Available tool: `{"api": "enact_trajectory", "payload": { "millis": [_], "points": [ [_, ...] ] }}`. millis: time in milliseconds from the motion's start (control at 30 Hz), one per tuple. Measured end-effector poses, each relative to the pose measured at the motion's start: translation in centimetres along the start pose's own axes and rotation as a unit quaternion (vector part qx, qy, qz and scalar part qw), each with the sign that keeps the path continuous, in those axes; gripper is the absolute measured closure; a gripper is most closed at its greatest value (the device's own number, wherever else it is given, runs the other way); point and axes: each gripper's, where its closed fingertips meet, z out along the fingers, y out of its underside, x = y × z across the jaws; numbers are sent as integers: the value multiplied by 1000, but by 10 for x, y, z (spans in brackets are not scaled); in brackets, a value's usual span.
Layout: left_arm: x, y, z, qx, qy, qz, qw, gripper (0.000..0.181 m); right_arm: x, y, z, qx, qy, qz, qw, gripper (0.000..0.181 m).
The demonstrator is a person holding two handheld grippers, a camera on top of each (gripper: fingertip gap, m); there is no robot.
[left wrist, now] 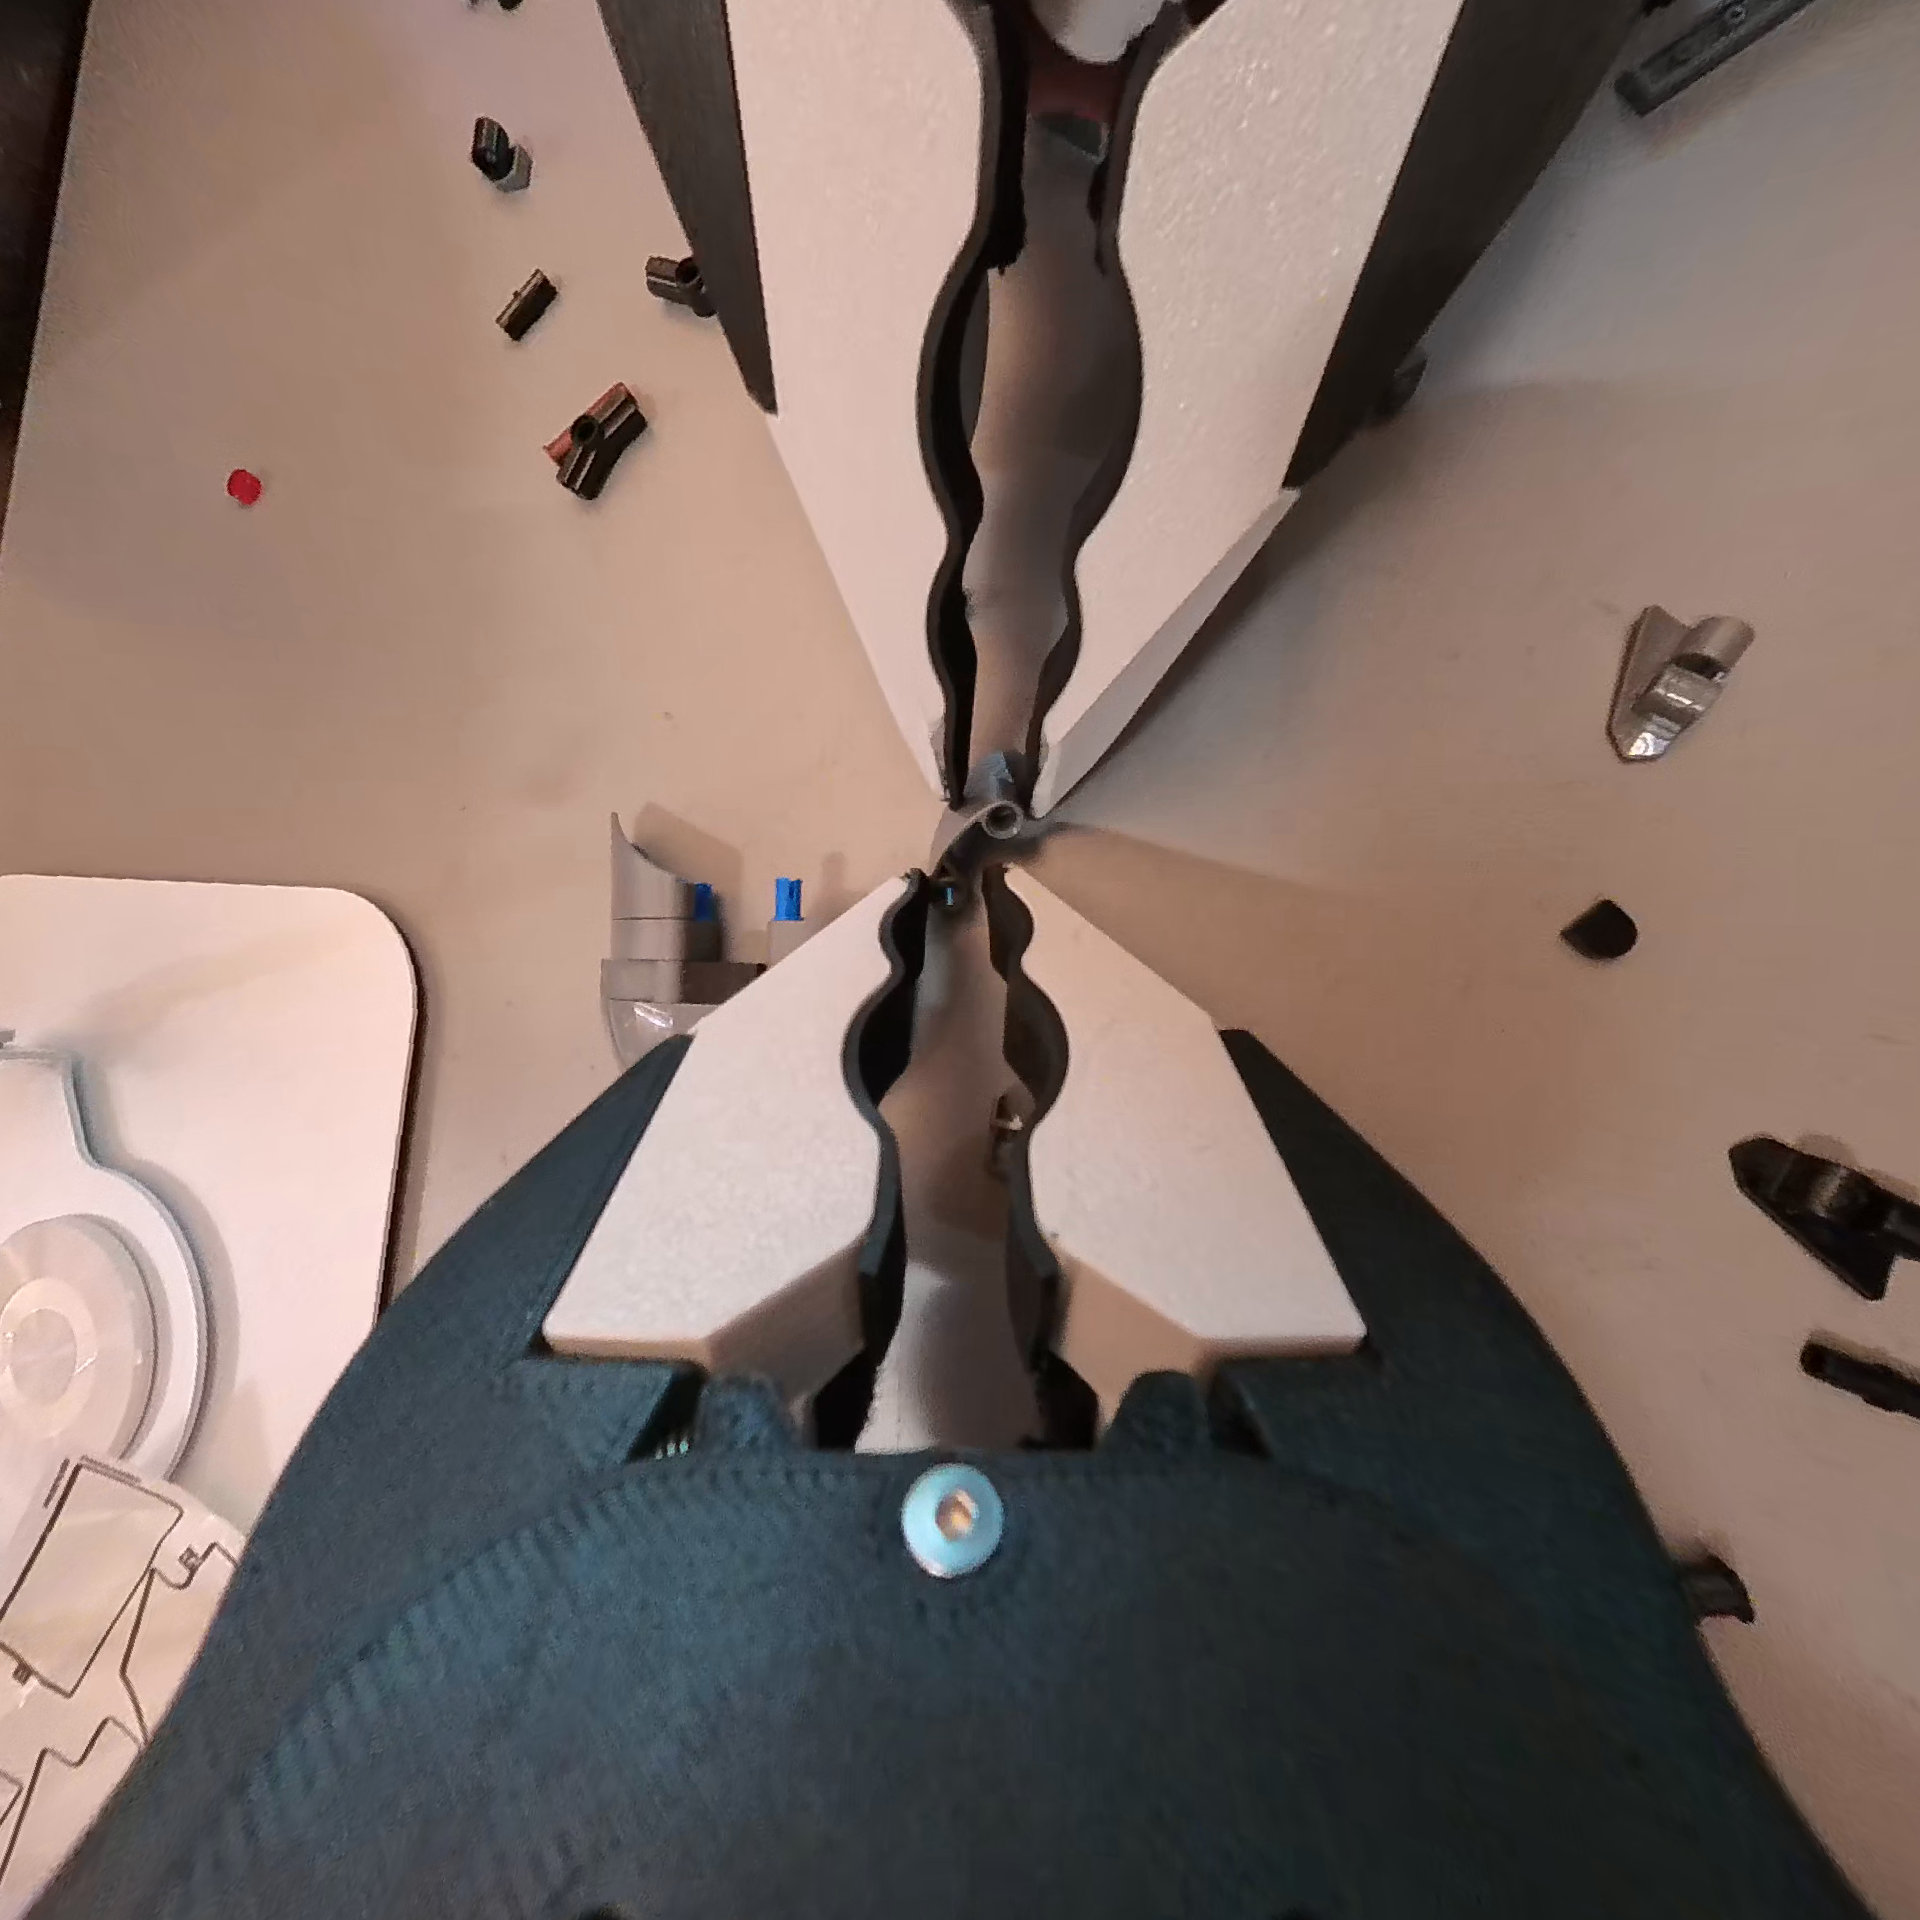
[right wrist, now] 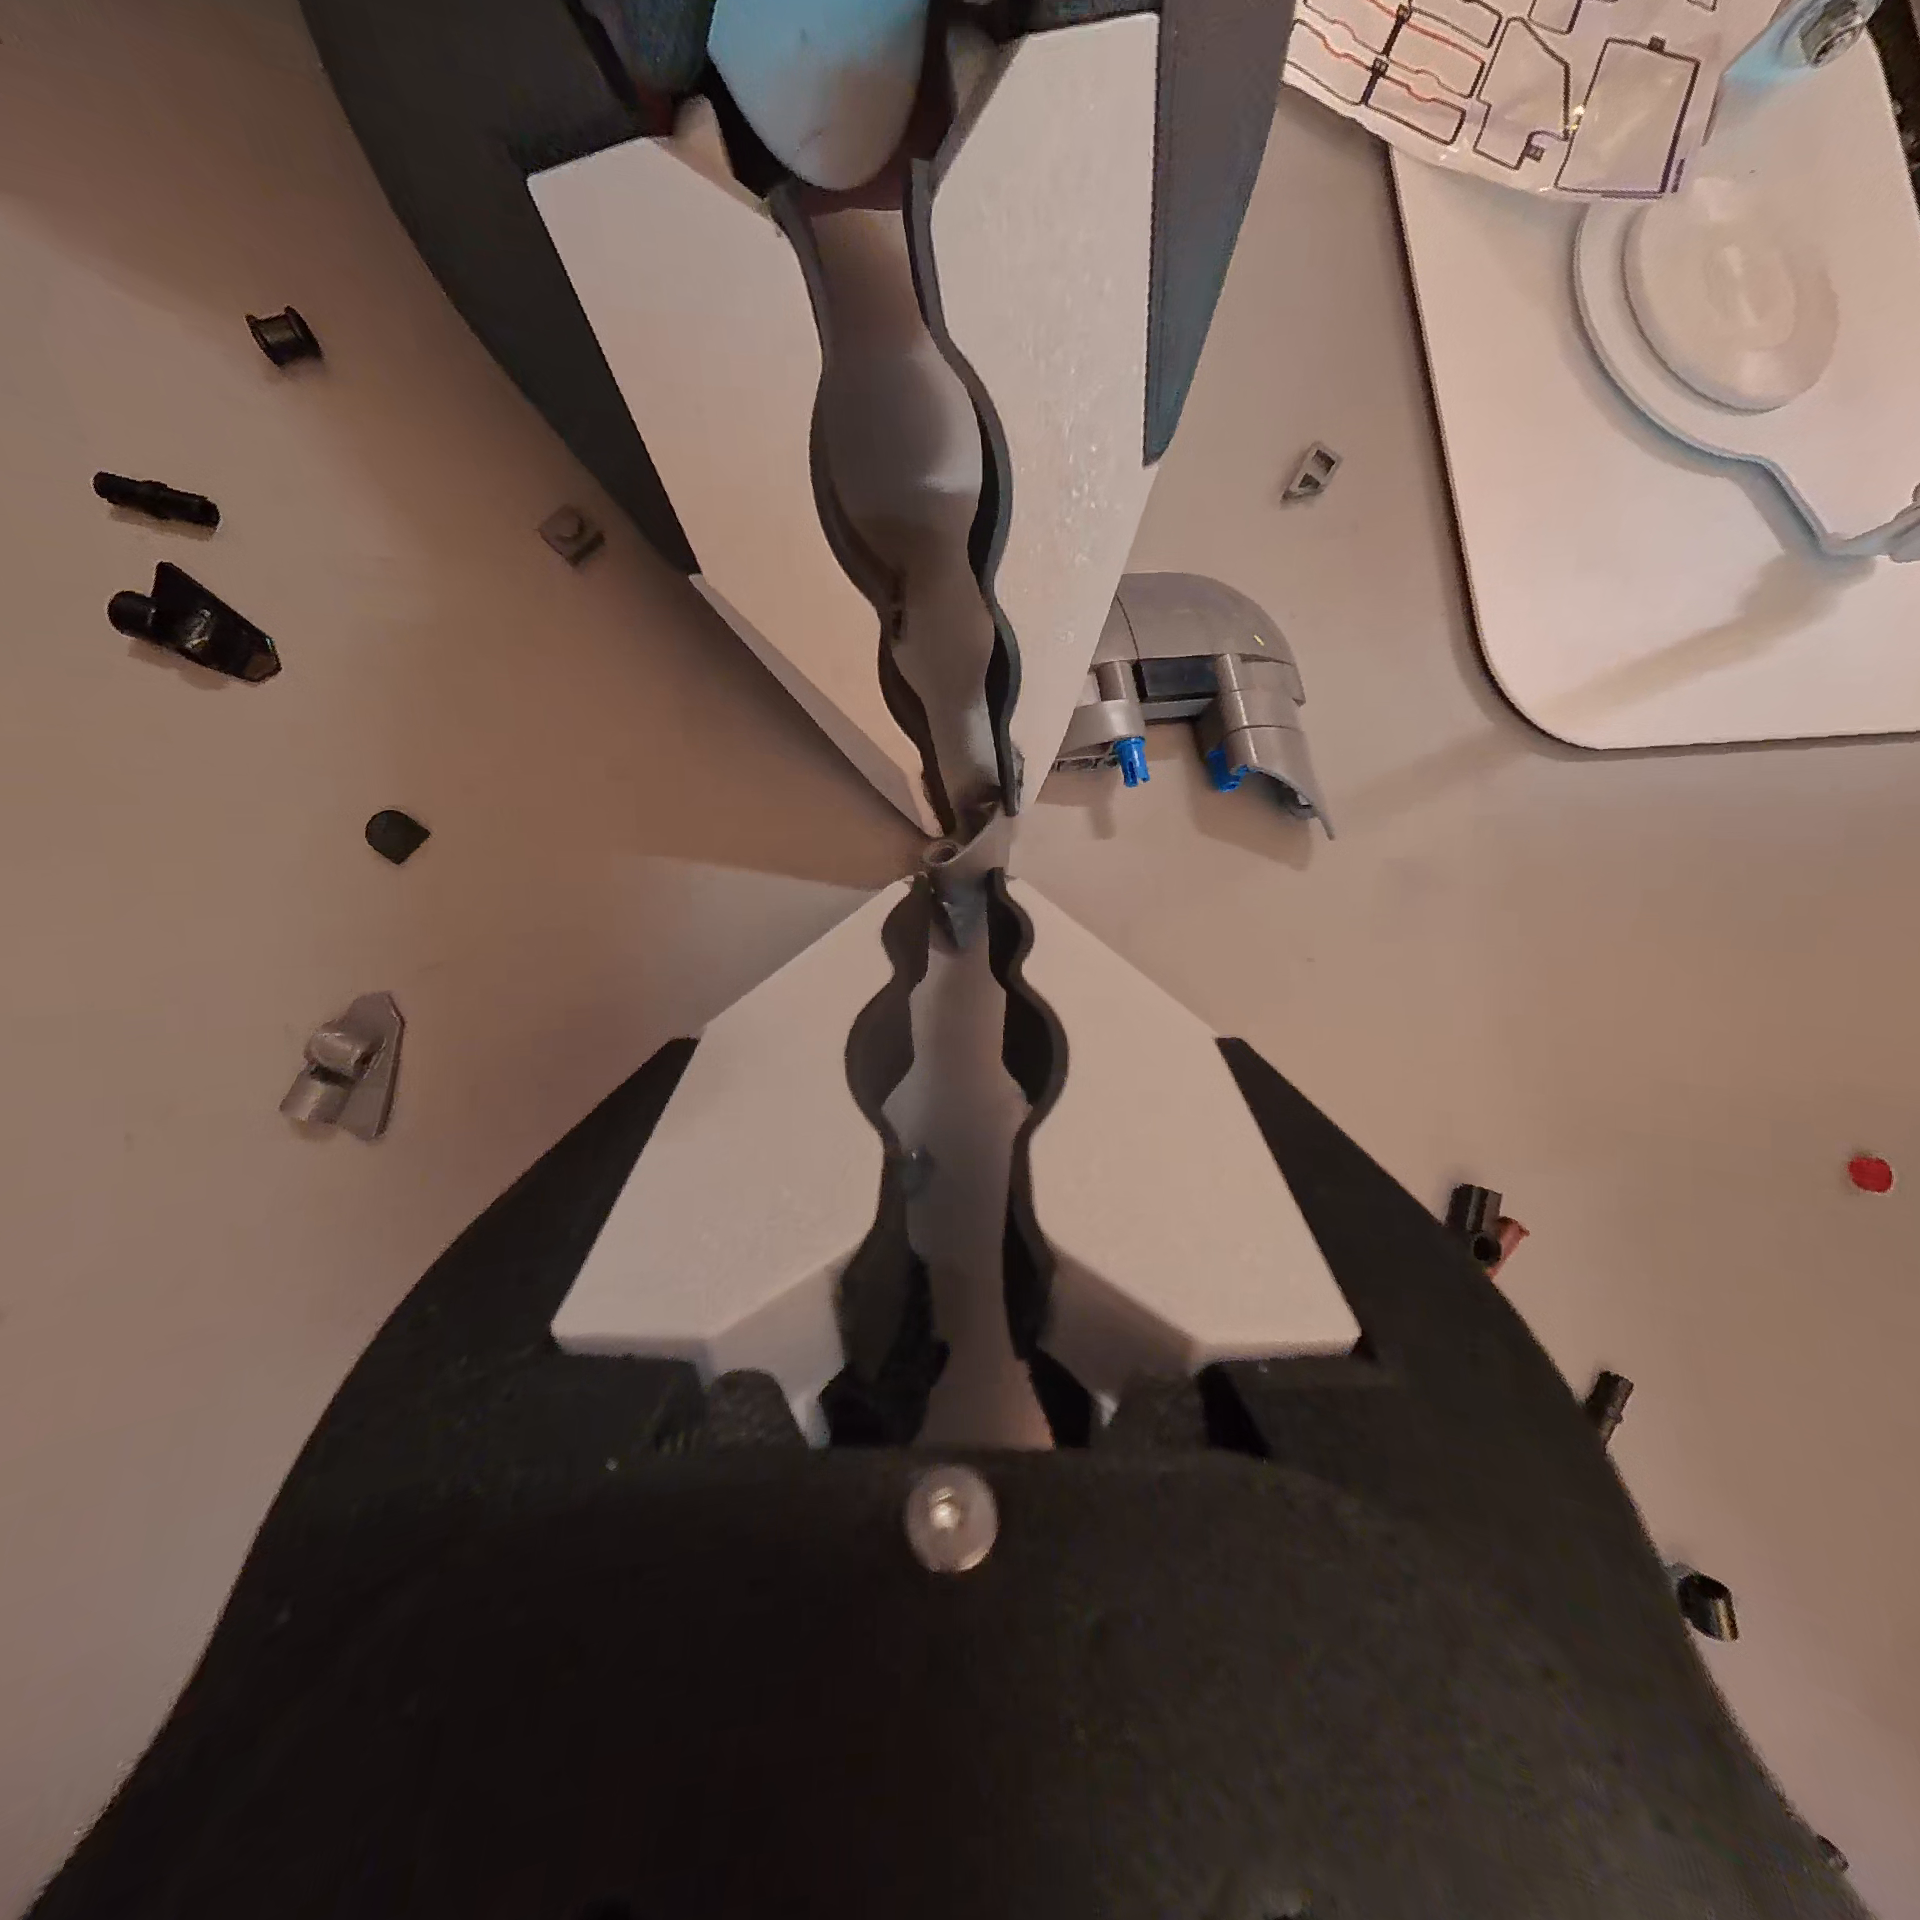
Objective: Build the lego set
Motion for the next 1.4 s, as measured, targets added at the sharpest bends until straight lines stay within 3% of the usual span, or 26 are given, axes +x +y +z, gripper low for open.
{"api": "enact_trajectory", "payload": {
  "millis": [333, 533, 667, 933, 1233, 1400],
  "points": [
    [-2, -4, 1, 14, -20, 29, 999, 176, 1, -2, -7, 16, -11, 15, 1000, 174],
    [-13, -24, -18, 80, -61, 53, 994, 176, 11, -17, -31, 105, -36, 72, 991, 166],
    [-24, -40, -35, 92, -155, 149, 972, 176, 20, -30, -54, 195, -91, 157, 964, 164],
    [-21, -65, -52, 104, -247, 264, 926, 176, 16, -42, -72, 262, -169, 214, 926, 169],
    [-21, -75, -58, 107, -287, 301, 903, 176, 11, -47, -76, 271, -202, 230, 913, 168],
    [-23, -76, -60, 107, -295, 300, 901, 176, 10, -50, -78, 274, -195, 219, 916, 177]
  ]
}}
